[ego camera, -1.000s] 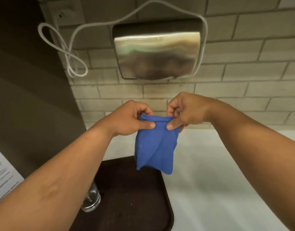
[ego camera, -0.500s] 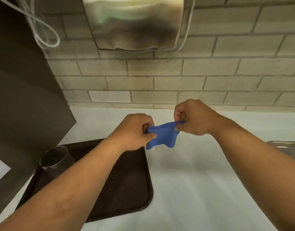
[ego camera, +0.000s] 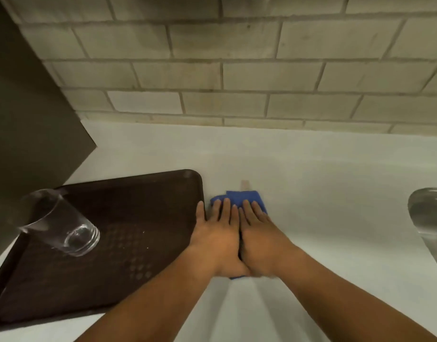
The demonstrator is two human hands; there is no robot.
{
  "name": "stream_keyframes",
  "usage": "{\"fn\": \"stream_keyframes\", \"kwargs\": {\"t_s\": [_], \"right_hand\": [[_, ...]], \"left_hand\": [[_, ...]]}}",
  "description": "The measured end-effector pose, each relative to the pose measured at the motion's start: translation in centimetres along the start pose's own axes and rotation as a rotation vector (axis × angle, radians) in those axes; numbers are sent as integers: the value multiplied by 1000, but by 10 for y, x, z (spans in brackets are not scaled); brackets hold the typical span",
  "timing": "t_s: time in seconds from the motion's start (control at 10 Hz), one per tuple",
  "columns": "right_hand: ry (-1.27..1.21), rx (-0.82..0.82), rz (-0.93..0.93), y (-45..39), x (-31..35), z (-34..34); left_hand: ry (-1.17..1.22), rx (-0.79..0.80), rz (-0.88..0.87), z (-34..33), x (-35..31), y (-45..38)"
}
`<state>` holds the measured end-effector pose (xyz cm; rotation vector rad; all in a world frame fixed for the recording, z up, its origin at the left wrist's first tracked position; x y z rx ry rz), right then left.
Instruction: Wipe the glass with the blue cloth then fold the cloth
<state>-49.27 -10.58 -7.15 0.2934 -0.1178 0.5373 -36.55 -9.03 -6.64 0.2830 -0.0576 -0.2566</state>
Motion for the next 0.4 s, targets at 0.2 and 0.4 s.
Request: {"fn": "stream_keyframes", "kwargs": {"t_s": [0.2,0.4], "right_hand": [[11,-26,10,-12,-8,-13],[-2,-8,-35,-11,-3,-9]], "left_hand": [[-108,66,-7,-11,8,-21],[-56,65,-26,-7,6,-18]]}}
Point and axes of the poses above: each hand's wrist, its own y-axis away from the middle knuckle, its own z-axis out of the back of the hand, x = y × z, the point moved 1 cm from there along -y, towards the middle knuckle, and after that the axes turned 1 degree about -x, right-handed, at the moved point
